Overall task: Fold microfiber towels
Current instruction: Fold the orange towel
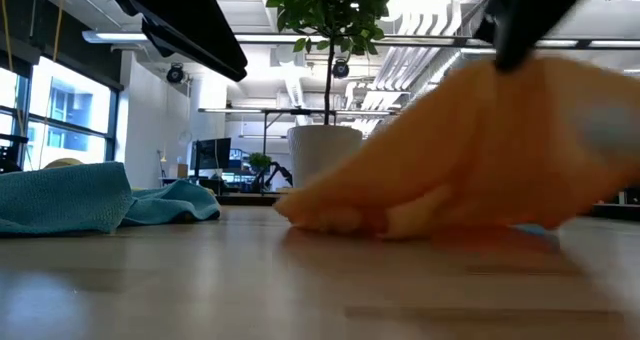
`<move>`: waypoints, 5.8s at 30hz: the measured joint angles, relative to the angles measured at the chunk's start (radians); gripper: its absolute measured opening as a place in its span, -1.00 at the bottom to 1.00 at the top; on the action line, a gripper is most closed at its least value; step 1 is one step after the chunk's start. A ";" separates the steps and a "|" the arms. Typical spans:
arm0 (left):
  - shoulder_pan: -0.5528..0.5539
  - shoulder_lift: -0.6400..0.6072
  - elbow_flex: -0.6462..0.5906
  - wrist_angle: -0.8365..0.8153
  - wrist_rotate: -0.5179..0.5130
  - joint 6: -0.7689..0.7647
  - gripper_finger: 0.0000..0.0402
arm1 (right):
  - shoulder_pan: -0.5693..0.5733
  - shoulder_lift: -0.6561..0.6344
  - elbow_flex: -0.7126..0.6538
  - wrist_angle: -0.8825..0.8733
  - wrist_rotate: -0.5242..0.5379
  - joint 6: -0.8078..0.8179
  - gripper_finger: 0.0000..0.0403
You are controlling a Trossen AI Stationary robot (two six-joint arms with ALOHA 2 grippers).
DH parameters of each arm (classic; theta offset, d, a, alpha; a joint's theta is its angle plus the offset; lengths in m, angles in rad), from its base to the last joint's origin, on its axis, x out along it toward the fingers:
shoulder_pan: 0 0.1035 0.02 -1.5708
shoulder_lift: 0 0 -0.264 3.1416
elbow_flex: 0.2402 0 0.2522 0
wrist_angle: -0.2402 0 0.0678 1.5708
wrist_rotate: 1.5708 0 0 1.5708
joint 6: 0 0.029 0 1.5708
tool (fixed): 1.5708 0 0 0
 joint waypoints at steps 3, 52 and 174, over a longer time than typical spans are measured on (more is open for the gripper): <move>-0.014 0.000 0.000 0.000 0.000 0.000 -0.47 | -0.006 0.000 0.091 -0.054 0.005 -0.061 -1.00; -0.074 0.000 0.000 0.001 -0.047 0.000 -0.47 | -0.087 0.035 -0.027 0.447 -0.096 -0.433 -1.00; -0.064 0.224 0.000 0.908 -0.634 0.518 -0.47 | 0.097 0.168 0.242 0.240 0.509 -0.145 -1.00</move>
